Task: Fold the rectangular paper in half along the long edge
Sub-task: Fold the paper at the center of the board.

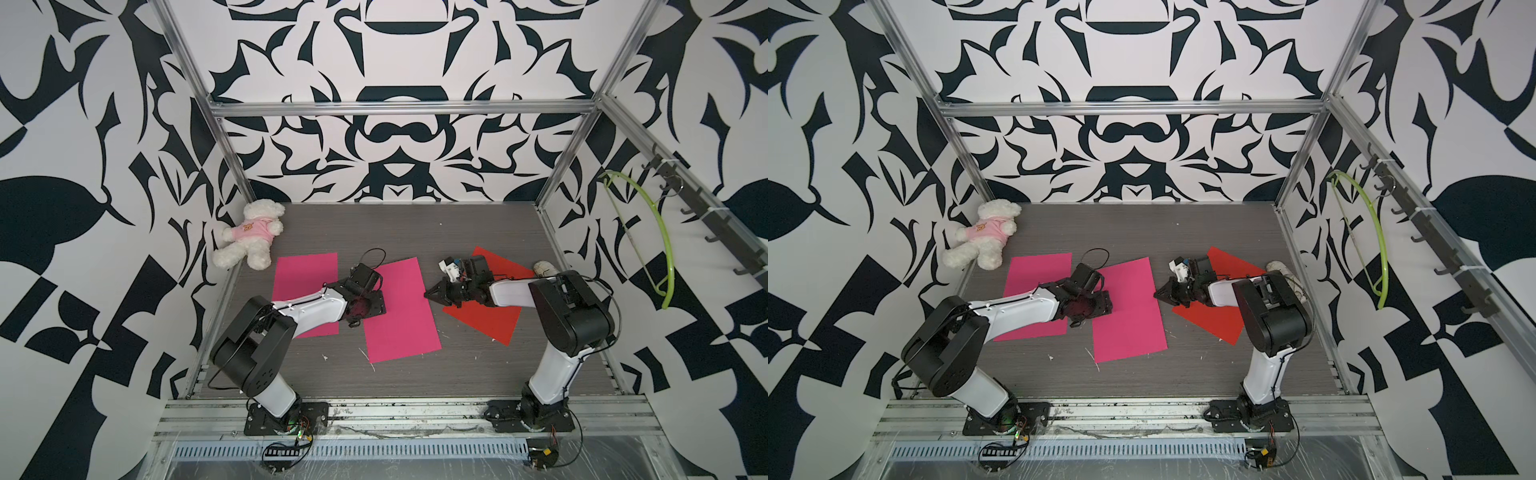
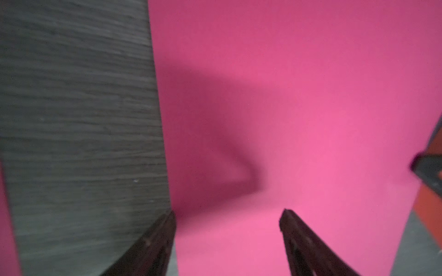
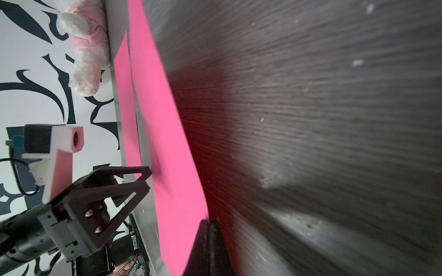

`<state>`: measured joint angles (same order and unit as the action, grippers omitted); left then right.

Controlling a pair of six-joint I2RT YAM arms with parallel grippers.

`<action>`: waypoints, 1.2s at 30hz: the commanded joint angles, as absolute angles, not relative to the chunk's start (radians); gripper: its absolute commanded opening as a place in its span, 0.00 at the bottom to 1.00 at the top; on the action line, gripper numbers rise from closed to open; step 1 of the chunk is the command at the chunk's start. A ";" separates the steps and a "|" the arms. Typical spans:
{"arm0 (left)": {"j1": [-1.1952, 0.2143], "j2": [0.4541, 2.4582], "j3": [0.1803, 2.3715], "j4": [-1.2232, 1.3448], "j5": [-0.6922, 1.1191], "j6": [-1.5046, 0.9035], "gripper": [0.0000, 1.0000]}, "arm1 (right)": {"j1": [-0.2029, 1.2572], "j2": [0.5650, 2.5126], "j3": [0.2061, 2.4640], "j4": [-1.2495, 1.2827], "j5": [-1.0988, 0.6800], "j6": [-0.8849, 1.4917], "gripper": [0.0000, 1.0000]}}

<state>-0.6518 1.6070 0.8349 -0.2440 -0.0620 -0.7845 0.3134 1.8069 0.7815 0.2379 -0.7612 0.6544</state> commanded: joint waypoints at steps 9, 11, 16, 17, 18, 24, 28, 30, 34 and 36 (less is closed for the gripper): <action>-0.648 1.587 0.778 -0.384 -0.074 -0.809 0.92 | 0.278 1.718 0.779 0.166 -0.720 0.583 0.00; -0.648 1.594 0.767 -0.355 -0.044 -0.825 0.78 | 0.276 1.709 0.781 0.158 -0.715 0.582 0.00; -0.647 1.598 0.743 -0.284 0.006 -0.854 0.56 | 0.276 1.704 0.779 0.159 -0.705 0.601 0.00; -0.648 1.604 0.741 -0.271 0.016 -0.856 0.52 | 0.276 1.704 0.778 0.161 -0.703 0.607 0.00; -0.647 1.611 0.742 -0.260 0.025 -0.855 0.49 | 0.276 1.703 0.778 0.160 -0.699 0.613 0.00; -0.647 1.659 0.739 -0.243 0.043 -0.860 0.31 | 0.276 1.688 0.766 0.159 -0.668 0.637 0.00; -0.647 1.668 0.738 -0.244 0.047 -0.862 0.26 | 0.276 1.676 0.761 0.152 -0.654 0.640 0.00; -0.647 1.670 0.739 -0.247 0.044 -0.861 0.25 | 0.275 1.669 0.757 0.149 -0.646 0.645 0.00; -0.647 1.686 0.753 -0.254 0.046 -0.857 0.25 | 0.276 1.645 0.742 0.146 -0.612 0.659 0.00; -0.647 1.697 0.761 -0.257 0.049 -0.854 0.26 | 0.275 1.630 0.735 0.138 -0.586 0.662 0.00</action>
